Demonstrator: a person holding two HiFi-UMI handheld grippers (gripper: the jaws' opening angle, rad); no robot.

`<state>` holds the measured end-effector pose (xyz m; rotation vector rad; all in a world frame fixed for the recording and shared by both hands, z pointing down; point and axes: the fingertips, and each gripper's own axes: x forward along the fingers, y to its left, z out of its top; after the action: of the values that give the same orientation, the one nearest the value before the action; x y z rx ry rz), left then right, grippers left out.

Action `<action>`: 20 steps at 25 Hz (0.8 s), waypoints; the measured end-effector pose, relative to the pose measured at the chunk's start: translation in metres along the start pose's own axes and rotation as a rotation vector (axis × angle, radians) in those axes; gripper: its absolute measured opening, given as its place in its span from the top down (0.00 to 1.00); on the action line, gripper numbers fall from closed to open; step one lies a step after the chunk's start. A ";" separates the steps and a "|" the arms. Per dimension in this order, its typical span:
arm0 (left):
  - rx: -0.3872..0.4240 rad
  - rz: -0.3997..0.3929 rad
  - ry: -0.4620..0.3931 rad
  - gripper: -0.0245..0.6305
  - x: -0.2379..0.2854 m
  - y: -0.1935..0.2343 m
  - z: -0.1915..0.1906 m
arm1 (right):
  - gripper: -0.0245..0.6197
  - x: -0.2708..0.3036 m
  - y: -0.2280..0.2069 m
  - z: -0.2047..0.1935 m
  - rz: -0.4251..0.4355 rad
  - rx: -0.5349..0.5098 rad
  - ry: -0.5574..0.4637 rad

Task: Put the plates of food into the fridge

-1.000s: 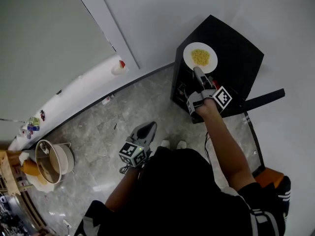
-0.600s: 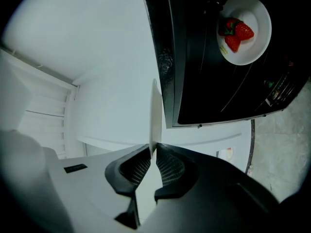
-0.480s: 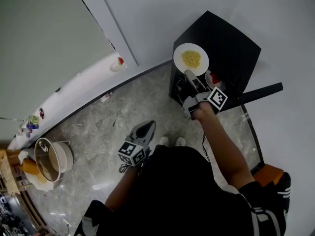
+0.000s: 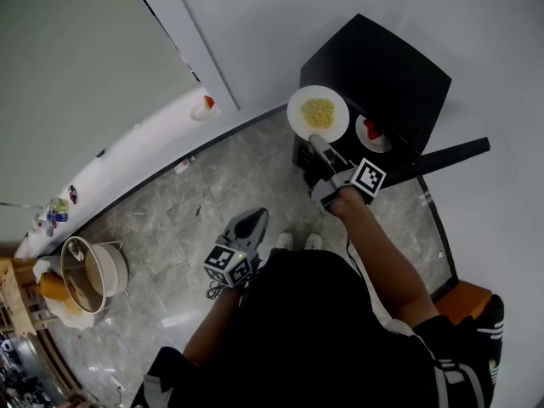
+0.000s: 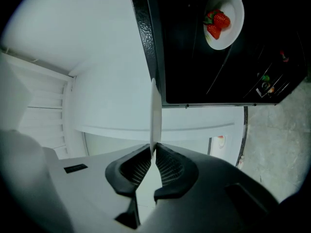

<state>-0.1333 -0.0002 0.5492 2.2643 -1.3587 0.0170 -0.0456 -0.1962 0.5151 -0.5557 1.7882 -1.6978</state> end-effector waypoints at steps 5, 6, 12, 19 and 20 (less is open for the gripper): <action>0.005 -0.001 0.003 0.93 0.004 0.000 0.000 | 0.89 -0.006 -0.017 0.000 -0.022 0.021 0.003; 0.007 -0.002 0.003 0.93 0.005 0.001 0.001 | 0.89 -0.007 -0.021 0.001 -0.028 0.024 0.000; 0.013 0.005 0.010 0.93 0.002 0.009 0.004 | 0.89 -0.012 -0.050 0.010 -0.073 0.007 -0.014; 0.023 0.010 0.016 0.93 0.005 0.012 0.008 | 0.89 -0.017 -0.083 0.024 -0.110 -0.040 -0.013; 0.024 0.010 0.018 0.93 0.006 0.012 0.007 | 0.89 -0.018 -0.088 0.027 -0.117 -0.039 -0.018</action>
<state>-0.1419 -0.0124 0.5489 2.2717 -1.3683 0.0571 -0.0236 -0.2117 0.6053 -0.7025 1.8100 -1.7325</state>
